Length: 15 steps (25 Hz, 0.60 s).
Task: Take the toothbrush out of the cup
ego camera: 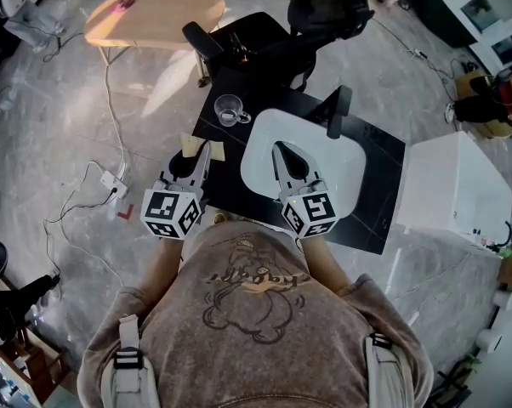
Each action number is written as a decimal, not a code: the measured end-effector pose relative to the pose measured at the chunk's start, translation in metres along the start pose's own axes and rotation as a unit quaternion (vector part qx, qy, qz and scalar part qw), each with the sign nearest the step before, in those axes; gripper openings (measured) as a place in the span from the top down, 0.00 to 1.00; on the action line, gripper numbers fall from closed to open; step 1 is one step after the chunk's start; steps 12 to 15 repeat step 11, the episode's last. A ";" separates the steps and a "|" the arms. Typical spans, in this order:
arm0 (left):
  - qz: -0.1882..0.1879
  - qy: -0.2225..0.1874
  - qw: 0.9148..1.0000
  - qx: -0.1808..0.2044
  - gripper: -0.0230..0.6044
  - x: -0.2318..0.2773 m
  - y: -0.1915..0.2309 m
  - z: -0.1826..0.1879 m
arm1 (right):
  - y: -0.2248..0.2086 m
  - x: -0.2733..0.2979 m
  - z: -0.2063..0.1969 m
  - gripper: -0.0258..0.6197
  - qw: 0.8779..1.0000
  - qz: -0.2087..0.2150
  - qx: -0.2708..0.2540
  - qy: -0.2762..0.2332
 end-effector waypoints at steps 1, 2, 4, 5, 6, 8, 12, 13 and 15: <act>0.000 0.000 1.000 0.000 0.81 0.001 0.000 0.000 | 0.000 0.000 0.000 0.93 1.000 0.000 0.000 0.000; -0.001 0.001 1.000 -0.001 0.81 0.001 0.000 0.000 | 0.000 0.000 -0.001 0.93 1.000 0.000 0.000 0.000; -0.001 0.002 1.000 0.000 0.81 0.001 0.000 0.001 | 0.001 -0.001 0.000 0.93 1.000 0.000 0.001 0.000; -0.001 0.003 1.000 0.000 0.81 0.000 0.000 0.002 | 0.001 -0.002 0.001 0.93 1.000 0.001 0.001 0.001; -0.002 0.003 1.000 0.001 0.81 0.000 -0.001 0.003 | 0.001 -0.002 0.002 0.93 1.000 0.001 0.001 0.001; -0.002 0.003 1.000 0.000 0.81 0.000 -0.001 0.004 | 0.002 -0.002 0.003 0.93 1.000 0.001 0.001 0.000; -0.004 0.003 1.000 0.000 0.81 0.001 -0.001 0.005 | 0.002 -0.002 0.003 0.93 1.000 0.002 0.002 0.001; -0.004 0.003 1.000 0.000 0.81 0.001 -0.001 0.005 | 0.002 -0.002 0.003 0.93 1.000 0.002 0.002 0.001; -0.004 0.003 1.000 0.000 0.81 0.001 -0.001 0.005 | 0.002 -0.002 0.003 0.93 1.000 0.002 0.002 0.001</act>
Point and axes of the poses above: the fingertips, and each gripper's own axes: x forward along the fingers, y to its left, z out of its top, the point moved 7 cm from there along -x, backward along the fingers, and after that the axes turned 3 degrees about -y, right-handed, at the moved point
